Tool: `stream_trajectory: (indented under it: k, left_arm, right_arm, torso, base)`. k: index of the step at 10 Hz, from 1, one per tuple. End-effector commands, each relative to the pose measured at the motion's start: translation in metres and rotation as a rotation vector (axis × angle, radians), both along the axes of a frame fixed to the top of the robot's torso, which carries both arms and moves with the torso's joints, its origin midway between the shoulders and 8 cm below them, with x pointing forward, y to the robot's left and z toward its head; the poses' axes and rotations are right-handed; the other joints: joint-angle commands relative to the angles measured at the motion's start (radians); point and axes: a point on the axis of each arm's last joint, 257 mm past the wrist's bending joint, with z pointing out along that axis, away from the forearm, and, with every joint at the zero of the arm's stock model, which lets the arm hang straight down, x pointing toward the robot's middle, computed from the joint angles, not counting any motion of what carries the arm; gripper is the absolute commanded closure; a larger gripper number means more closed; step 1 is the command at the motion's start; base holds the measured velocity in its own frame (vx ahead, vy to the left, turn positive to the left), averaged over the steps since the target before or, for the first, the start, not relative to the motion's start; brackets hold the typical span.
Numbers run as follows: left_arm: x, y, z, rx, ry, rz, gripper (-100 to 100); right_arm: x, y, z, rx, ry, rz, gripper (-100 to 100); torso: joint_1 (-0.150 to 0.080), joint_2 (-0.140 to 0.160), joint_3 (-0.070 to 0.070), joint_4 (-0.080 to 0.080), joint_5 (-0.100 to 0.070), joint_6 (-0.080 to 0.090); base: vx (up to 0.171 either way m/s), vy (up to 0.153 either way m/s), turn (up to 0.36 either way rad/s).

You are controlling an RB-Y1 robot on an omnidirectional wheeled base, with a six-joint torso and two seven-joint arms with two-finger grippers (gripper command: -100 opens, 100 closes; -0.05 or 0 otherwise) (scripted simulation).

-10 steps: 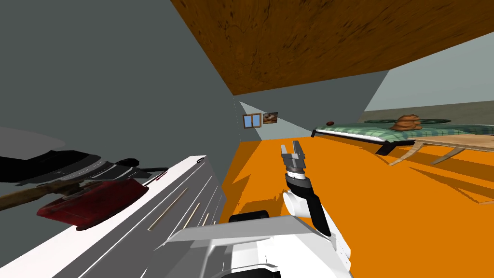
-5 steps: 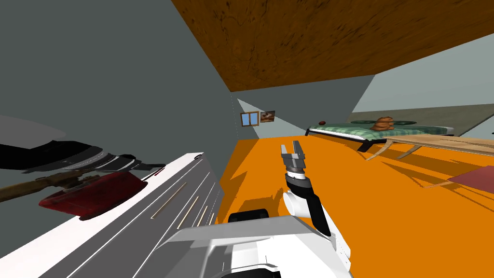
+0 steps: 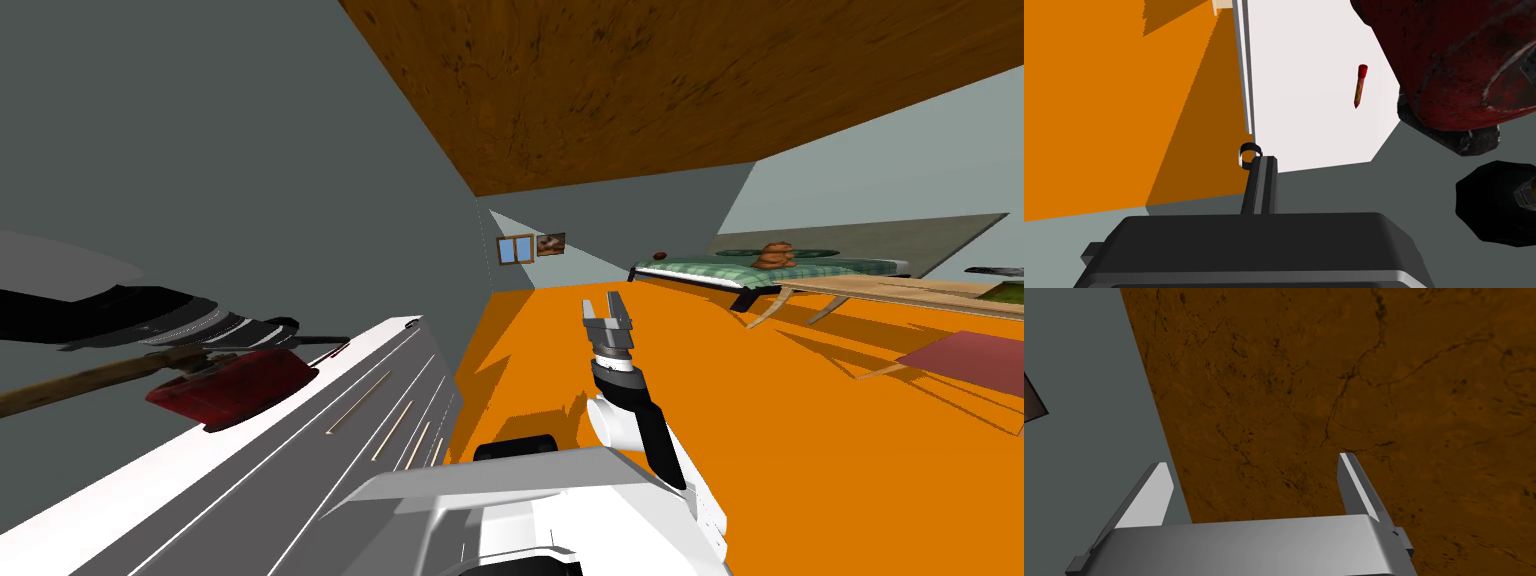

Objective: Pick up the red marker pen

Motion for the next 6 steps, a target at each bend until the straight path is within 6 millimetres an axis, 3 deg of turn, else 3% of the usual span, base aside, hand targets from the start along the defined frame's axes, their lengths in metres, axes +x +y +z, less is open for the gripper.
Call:
stream_trajectory:
  k: [1,2,3,4,6]
  left_arm:
    - [0.000,0.000,0.000,0.000,0.000,0.000,100]
    - [0.000,0.000,0.000,0.000,0.000,0.000,100]
    - [0.000,0.000,0.000,0.000,0.000,0.000,0]
    - [-0.016,0.001,-0.019,-0.031,0.029,0.018,-100]
    - [-0.031,0.002,-0.035,-0.060,0.056,0.034,-100]
  right_arm:
    - [0.000,0.000,0.000,0.000,0.000,0.000,0]
    - [0.000,0.000,0.000,0.000,0.000,0.000,0]
    - [0.000,0.000,0.000,0.000,0.000,0.000,0]
    - [0.000,0.000,0.000,0.000,0.000,0.000,0]
    - [0.000,0.000,0.000,0.000,0.000,0.000,0]
  torso:
    - [0.000,0.000,0.000,0.000,0.000,0.000]
    - [0.000,-0.001,0.000,0.000,0.000,0.000]
    - [0.000,-0.001,-0.001,0.000,0.000,0.000]
    - [0.000,-0.001,-0.001,0.000,0.000,0.000]
    - [0.010,-0.009,-0.006,-0.002,0.003,0.000]
  base:
    - [0.000,0.000,0.000]
    - [0.000,0.000,0.000]
    - [0.000,0.000,0.000]
    - [0.100,0.095,-0.072]
    - [0.144,0.145,-0.068]
